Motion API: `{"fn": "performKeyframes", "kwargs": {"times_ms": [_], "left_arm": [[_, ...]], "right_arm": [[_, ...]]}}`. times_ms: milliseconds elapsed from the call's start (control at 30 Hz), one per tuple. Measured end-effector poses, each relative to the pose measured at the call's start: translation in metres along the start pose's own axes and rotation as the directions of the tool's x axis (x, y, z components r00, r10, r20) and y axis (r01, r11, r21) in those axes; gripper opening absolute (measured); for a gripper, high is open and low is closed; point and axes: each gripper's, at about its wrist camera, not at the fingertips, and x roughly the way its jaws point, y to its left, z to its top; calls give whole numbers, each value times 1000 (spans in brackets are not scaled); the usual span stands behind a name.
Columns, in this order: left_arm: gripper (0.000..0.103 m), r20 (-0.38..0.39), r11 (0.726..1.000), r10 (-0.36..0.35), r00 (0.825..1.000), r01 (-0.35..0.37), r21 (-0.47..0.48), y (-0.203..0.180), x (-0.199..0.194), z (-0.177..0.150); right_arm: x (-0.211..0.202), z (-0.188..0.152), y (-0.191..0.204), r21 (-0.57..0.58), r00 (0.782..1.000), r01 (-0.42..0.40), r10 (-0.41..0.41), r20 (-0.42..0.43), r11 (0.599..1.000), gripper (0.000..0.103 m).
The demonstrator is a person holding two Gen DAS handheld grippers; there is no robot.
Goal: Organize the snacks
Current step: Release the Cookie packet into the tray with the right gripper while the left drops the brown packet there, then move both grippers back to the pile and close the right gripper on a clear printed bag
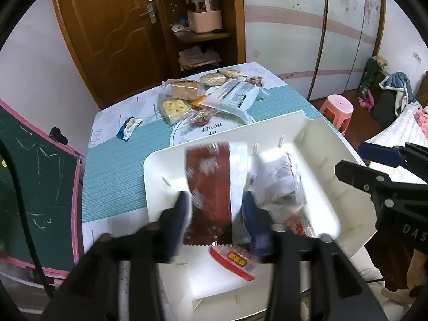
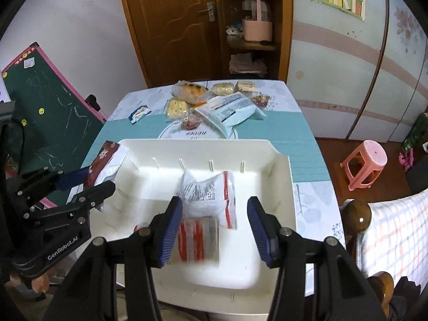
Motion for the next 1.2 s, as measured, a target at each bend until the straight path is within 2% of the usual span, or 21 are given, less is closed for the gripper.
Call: {"fn": "performKeyframes", "kwargs": {"times_ms": [33,67,200,800,1200], "left_arm": [[96,6,1000,14,1000,-14,-1,-1,-1,-1],[101,17,999,33,999,-33,-6,-1,-4,-1],[101,46,999,39,998,-39,-3,-2,-10,-1],[101,33,999,40,999,-40,6,-5,-6,-2],[101,36,998,41,999,-39,-54,8,-1,-1]], "right_arm": [[0,-1,0,2,1000,-1,1,-1,1000,54],[0,-2,0,4,1000,-3,3,-3,1000,56],[-2,-3,-1,16,1000,-13,12,17,1000,61],[2,-4,-2,33,1000,-26,26,14,999,61],[14,-8,-5,51,999,-33,33,-11,998,61]]}}
